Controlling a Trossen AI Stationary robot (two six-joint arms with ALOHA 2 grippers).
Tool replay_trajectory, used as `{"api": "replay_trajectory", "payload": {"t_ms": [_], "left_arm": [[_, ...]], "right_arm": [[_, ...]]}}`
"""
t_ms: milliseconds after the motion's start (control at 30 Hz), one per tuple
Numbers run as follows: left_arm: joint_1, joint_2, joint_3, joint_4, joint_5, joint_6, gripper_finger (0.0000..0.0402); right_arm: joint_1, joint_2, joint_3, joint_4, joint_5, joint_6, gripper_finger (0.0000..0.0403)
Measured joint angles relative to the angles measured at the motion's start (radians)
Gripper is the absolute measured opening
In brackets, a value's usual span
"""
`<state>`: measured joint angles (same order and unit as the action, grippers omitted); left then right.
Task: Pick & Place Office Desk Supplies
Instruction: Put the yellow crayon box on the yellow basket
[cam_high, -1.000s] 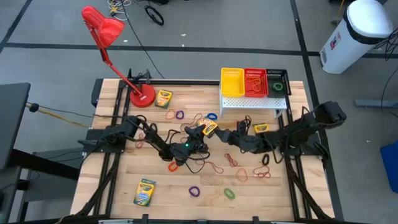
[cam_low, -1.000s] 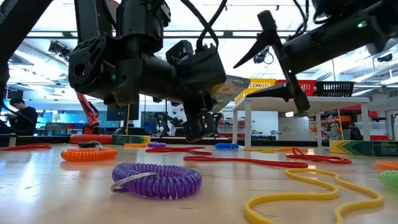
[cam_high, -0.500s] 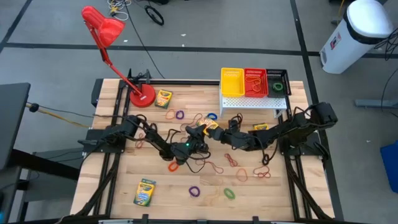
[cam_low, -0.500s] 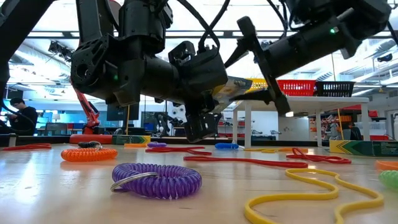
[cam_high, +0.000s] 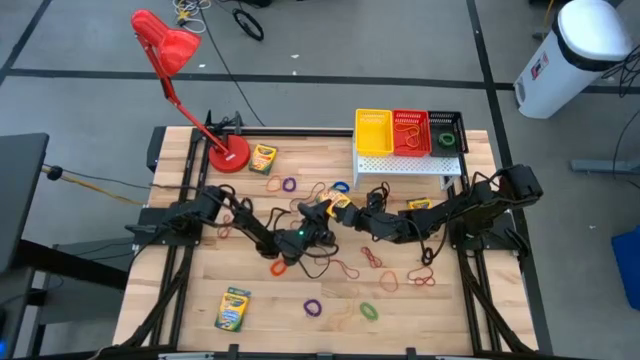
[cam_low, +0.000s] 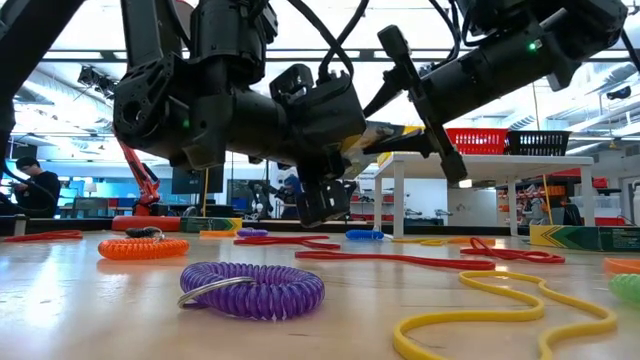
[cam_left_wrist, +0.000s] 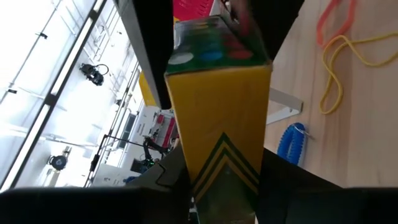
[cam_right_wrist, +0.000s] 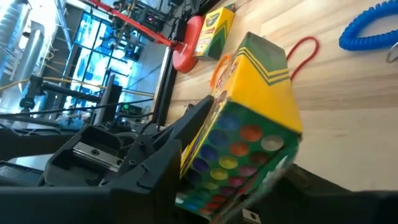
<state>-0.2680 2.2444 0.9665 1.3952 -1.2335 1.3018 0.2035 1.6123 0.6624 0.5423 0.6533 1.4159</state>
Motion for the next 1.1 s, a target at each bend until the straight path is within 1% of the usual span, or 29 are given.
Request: {"api": "replay_trajectory", "payload": {"t_ms": [133, 300, 400, 500, 633, 800, 1000, 1100], "left_arm": [[-0.014, 0.000, 0.000, -0.001, -0.004, -0.005, 0.0166], [-0.035, 0.000, 0.000, -0.003, -0.004, -0.031, 0.0224], [-0.050, -0.003, -0.006, -0.005, -0.012, -0.042, 0.0255], [-0.074, -0.013, -0.034, -0.009, -0.009, -0.037, 0.0269], [-0.115, -0.042, -0.099, 0.021, 0.026, -0.075, 0.0262], [-0.159, -0.090, -0.156, 0.028, 0.057, -0.161, 0.0238], [-0.194, -0.125, -0.243, 0.025, 0.032, -0.329, 0.0211], [-0.210, -0.141, -0.325, 0.030, 0.015, -0.473, 0.0194]], "right_arm": [[0.000, 0.000, 0.000, -0.001, 0.002, -0.031, 0.0169], [0.000, -0.001, 0.000, 0.008, 0.016, -0.107, 0.0169], [0.000, -0.011, 0.000, 0.008, 0.015, -0.175, 0.0169], [0.000, -0.043, 0.001, -0.004, 0.000, -0.268, 0.0169], [0.000, -0.103, 0.002, -0.044, -0.036, -0.370, 0.0167], [0.000, -0.151, 0.003, -0.143, -0.080, -0.408, 0.0152], [0.001, -0.155, 0.003, -0.249, -0.116, -0.413, 0.0123], [0.005, -0.155, 0.002, -0.300, -0.117, -0.428, 0.0120]]}}
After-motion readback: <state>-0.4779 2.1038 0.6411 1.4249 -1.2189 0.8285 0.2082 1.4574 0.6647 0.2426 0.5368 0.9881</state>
